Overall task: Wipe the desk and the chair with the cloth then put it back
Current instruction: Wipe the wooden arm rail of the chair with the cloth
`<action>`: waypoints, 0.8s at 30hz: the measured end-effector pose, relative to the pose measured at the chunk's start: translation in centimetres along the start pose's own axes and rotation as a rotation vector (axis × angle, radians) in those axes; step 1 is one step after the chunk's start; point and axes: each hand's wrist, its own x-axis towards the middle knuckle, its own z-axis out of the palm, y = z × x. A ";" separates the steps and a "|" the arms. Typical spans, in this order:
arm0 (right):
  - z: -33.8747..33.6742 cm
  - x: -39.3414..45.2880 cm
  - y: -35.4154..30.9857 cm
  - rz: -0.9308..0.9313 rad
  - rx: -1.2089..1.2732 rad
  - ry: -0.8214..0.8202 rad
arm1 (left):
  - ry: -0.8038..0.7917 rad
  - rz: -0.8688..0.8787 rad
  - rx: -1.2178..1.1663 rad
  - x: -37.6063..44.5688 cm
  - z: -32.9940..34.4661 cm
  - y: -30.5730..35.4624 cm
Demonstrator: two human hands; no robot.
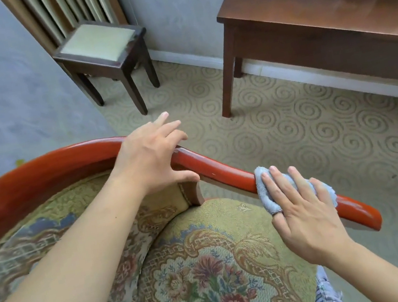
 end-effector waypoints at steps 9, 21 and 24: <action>0.5 6.7 -8.6 -0.116 0.193 -0.053 | 0.076 -0.202 0.322 -3.1 -1.4 -5.2; -3.9 14.9 -13.2 -0.344 0.555 -0.095 | 0.098 -0.167 0.294 -2.6 -0.9 -5.1; -2.8 13.8 -11.4 -0.392 0.433 -0.087 | 0.108 -0.163 0.301 -2.7 -0.8 -5.2</action>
